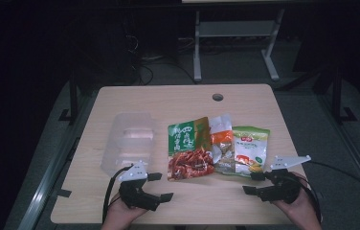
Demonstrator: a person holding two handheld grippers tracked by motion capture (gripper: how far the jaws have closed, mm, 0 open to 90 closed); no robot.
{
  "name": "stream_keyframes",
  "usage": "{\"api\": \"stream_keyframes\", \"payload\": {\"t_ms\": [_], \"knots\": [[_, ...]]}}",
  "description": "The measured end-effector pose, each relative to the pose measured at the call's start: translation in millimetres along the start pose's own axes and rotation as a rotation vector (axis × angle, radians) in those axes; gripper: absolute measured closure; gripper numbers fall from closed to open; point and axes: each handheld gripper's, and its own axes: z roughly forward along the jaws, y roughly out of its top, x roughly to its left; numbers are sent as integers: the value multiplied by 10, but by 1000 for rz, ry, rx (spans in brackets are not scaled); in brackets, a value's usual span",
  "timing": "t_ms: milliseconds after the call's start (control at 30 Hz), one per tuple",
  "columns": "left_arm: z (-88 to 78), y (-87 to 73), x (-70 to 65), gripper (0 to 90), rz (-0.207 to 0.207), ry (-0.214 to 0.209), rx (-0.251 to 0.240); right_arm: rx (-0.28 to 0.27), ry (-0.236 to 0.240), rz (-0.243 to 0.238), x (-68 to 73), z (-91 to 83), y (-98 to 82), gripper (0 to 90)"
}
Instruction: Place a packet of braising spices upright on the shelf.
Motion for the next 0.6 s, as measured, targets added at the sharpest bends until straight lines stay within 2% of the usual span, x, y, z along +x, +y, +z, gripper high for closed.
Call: {"api": "stream_keyframes", "payload": {"t_ms": [367, 500, 600], "knots": [[22, 1, 2, 170, -4, -4, 1, -6, 21, 1, 9, 33, 32, 322], [13, -5, 0, 170, -1, 3, -1, -9, 28, -11, 48, 47, 88, 322], [0, -6, 8, 170, 0, 11, -4, -6, 29, -23, 88, 69, 200, 321]]}}
